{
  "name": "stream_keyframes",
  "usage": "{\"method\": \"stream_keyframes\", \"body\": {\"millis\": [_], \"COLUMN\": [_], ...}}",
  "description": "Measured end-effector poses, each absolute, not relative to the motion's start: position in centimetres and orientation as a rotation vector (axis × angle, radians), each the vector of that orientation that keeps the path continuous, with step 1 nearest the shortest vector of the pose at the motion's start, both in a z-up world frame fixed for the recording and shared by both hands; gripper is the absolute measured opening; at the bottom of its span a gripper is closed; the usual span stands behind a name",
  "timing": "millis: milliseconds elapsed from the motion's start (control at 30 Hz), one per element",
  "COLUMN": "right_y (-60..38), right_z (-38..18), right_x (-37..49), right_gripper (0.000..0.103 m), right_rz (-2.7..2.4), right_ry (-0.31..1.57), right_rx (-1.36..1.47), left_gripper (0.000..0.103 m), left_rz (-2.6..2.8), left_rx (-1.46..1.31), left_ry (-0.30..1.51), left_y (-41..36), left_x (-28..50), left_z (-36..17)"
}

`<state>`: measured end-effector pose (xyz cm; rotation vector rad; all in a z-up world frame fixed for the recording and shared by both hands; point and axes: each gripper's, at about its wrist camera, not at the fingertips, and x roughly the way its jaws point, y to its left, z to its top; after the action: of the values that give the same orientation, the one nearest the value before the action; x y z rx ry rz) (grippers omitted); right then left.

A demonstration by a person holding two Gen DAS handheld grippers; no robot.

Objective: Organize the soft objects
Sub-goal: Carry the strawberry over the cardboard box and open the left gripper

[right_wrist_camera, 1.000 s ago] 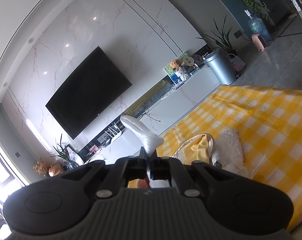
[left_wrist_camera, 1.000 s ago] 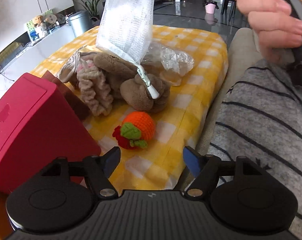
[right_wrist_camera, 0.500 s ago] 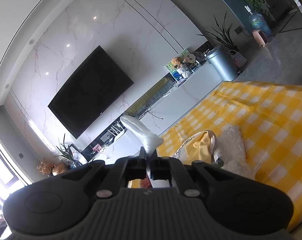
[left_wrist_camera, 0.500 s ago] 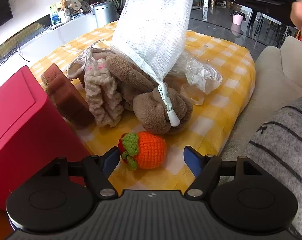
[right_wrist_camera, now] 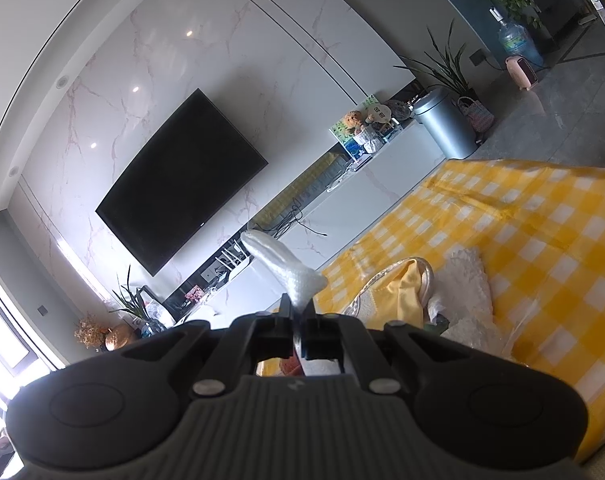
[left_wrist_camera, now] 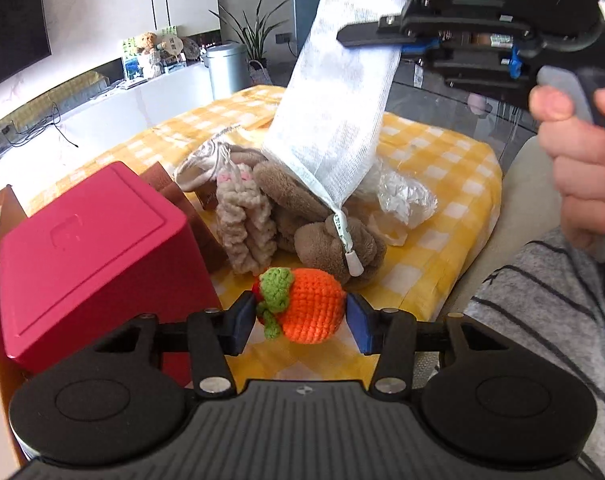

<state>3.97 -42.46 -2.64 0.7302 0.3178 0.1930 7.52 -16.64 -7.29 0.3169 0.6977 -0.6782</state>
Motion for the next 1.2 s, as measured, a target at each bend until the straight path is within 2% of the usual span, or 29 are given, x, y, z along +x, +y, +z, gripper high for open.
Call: {"method": "stream_keyframes", "body": {"millis": [300, 467, 733, 1033, 1200], "right_y": [-42.3, -42.4, -40.8, -34.0, -27.4], "right_z": [-2.1, -1.4, 2.2, 8.1, 10.4], "right_x": [3.4, 2.8, 1.4, 0.7, 1.5], "right_gripper": [0.000, 0.000, 0.000, 0.000, 0.000], "right_rz": [0.192, 0.171, 0.230, 0.476, 0.636], "right_ry": [0.286, 0.245, 0.160, 0.130, 0.195], "right_rx": [0.711, 0.706, 0.682, 0.621, 0.548], "left_gripper": [0.056, 0.056, 0.056, 0.056, 0.056], "left_rz": [-0.646, -0.495, -0.221, -0.074, -0.029], "left_rx": [0.176, 0.093, 0.045, -0.111, -0.146], "left_ry": [0.550, 0.527, 0.450, 0.393, 0.361], "left_y": [-11.8, -8.4, -2.8, 3.6, 5.4], "left_x": [4.1, 3.4, 2.6, 2.8, 3.6], "left_z": [-0.9, 2.1, 5.2, 6.7, 7.9]}}
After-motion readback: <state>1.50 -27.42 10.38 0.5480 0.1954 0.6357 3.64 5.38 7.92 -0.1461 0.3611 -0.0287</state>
